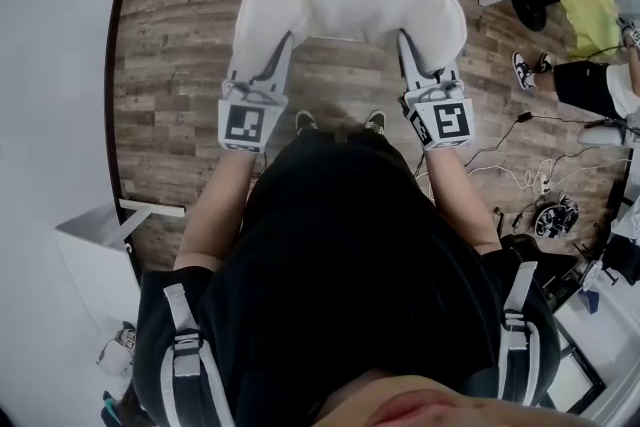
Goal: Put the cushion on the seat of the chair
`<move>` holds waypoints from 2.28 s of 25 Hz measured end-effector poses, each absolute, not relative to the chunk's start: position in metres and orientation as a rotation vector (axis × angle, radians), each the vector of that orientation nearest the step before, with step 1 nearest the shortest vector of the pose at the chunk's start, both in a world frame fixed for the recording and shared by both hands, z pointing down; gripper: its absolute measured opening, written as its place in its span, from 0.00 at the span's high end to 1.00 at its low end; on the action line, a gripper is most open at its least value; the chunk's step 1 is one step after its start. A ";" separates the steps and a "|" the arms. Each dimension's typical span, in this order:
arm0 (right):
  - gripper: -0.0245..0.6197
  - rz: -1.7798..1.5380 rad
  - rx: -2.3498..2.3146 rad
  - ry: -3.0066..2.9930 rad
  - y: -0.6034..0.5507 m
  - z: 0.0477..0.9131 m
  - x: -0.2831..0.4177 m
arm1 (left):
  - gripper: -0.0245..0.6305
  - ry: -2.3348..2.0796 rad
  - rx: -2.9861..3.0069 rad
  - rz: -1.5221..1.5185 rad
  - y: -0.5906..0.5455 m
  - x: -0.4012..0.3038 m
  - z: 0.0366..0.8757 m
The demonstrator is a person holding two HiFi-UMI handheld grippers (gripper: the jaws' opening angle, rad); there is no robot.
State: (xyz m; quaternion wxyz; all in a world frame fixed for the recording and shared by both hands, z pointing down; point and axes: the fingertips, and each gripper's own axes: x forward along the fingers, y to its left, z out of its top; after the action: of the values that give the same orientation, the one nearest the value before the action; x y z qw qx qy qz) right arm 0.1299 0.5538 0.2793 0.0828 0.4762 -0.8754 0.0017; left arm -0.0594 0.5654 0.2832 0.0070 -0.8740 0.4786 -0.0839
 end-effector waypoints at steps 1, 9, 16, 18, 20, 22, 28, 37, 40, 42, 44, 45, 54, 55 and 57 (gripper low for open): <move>0.88 0.003 1.427 -2.611 0.555 0.278 0.126 | 0.88 1.491 -2.736 -0.259 0.565 -0.064 0.283; 0.88 0.012 1.453 -2.621 0.560 0.276 0.095 | 0.88 1.488 -2.765 -0.195 0.564 -0.095 0.278; 0.88 0.025 1.435 -2.639 0.547 0.275 0.077 | 0.88 1.479 -2.744 -0.243 0.556 -0.114 0.278; 0.88 0.022 1.428 -2.639 0.539 0.274 0.076 | 0.88 1.485 -2.741 -0.242 0.548 -0.115 0.278; 0.88 0.018 1.416 -2.644 0.530 0.274 0.076 | 0.88 1.494 -2.736 -0.246 0.539 -0.115 0.277; 0.88 0.018 1.405 -2.649 0.523 0.275 0.075 | 0.88 1.504 -2.729 -0.250 0.533 -0.116 0.277; 0.88 0.022 1.387 -2.664 0.494 0.280 0.076 | 0.88 1.523 -2.723 -0.263 0.510 -0.115 0.280; 0.88 0.047 1.361 -2.679 0.428 0.285 0.098 | 0.88 1.548 -2.712 -0.296 0.446 -0.095 0.283; 0.88 0.058 1.356 -2.688 0.404 0.284 0.109 | 0.88 1.556 -2.706 -0.308 0.423 -0.084 0.280; 0.88 0.059 1.349 -2.697 0.388 0.283 0.116 | 0.88 1.564 -2.699 -0.317 0.409 -0.077 0.278; 0.88 0.061 1.338 -2.711 0.374 0.285 0.121 | 0.88 1.574 -2.688 -0.328 0.398 -0.072 0.277; 0.88 0.062 1.331 -2.716 0.368 0.285 0.123 | 0.88 1.582 -2.682 -0.332 0.392 -0.070 0.277; 0.88 0.040 1.269 -2.752 0.310 0.285 0.149 | 0.88 1.640 -2.643 -0.328 0.341 -0.044 0.277; 0.88 0.036 1.267 -2.754 0.305 0.285 0.150 | 0.88 1.643 -2.641 -0.328 0.336 -0.042 0.277; 0.88 0.038 1.268 -2.752 0.296 0.286 0.153 | 0.88 1.646 -2.639 -0.334 0.327 -0.039 0.279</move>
State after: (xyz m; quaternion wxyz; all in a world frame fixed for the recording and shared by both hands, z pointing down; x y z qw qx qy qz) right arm 0.1532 0.2955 0.2862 0.0555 0.4176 -0.9068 0.0126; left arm -0.0393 0.3266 0.2786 0.0066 -0.8437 0.5260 -0.1069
